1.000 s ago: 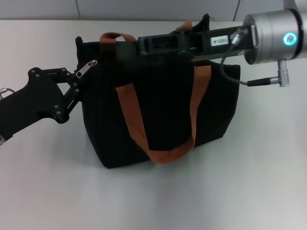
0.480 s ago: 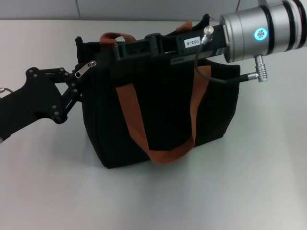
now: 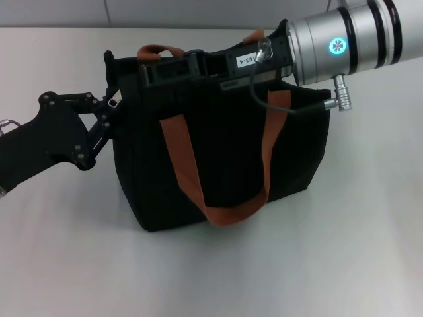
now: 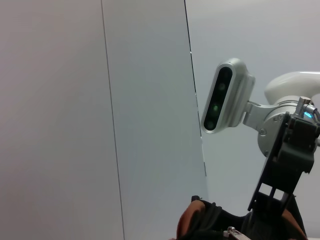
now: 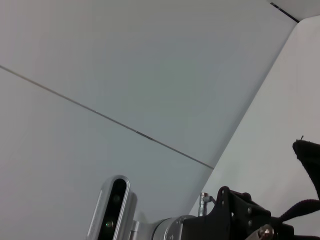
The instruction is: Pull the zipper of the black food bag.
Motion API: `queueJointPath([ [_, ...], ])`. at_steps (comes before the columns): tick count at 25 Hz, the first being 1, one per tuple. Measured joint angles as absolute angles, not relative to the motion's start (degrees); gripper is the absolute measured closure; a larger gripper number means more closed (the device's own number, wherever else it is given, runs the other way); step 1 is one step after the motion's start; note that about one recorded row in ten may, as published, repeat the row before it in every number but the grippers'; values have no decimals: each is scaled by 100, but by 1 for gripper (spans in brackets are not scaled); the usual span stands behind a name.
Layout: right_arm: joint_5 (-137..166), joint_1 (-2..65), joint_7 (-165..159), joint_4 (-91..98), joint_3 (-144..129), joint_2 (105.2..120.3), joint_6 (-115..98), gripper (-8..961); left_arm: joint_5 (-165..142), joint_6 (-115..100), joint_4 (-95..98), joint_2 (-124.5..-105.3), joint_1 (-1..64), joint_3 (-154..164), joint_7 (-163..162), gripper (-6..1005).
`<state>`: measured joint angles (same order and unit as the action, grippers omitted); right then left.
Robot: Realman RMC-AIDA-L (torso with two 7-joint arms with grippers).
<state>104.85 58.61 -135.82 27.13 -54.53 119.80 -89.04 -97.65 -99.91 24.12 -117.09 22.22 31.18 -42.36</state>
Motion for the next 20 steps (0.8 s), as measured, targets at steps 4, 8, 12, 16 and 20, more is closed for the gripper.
queueJointPath([
  [4,10484,5893,-13582,2682,-5455,11980,-8851,137,-9764,-10026,2435,-11715,2227,3120,-4236,910],
  [8,10484,5896,-13582,2680,-5457,11980,-8835,136,-9764,-10074,2469,-11716,2249,3126,-4236,909],
  [12,10484,5900,-13582,2675,-5458,11980,-8800,136,-9766,-10144,2584,-11727,2270,3130,-4253,908],
  [16,10484,5924,-13584,2670,-5486,11979,-8789,136,-9790,-10150,2610,-11732,2326,3133,-4281,907],
  [20,10484,5943,-13584,2662,-5518,11979,-8782,136,-9806,-10151,2657,-11733,2344,3143,-4285,906],
])
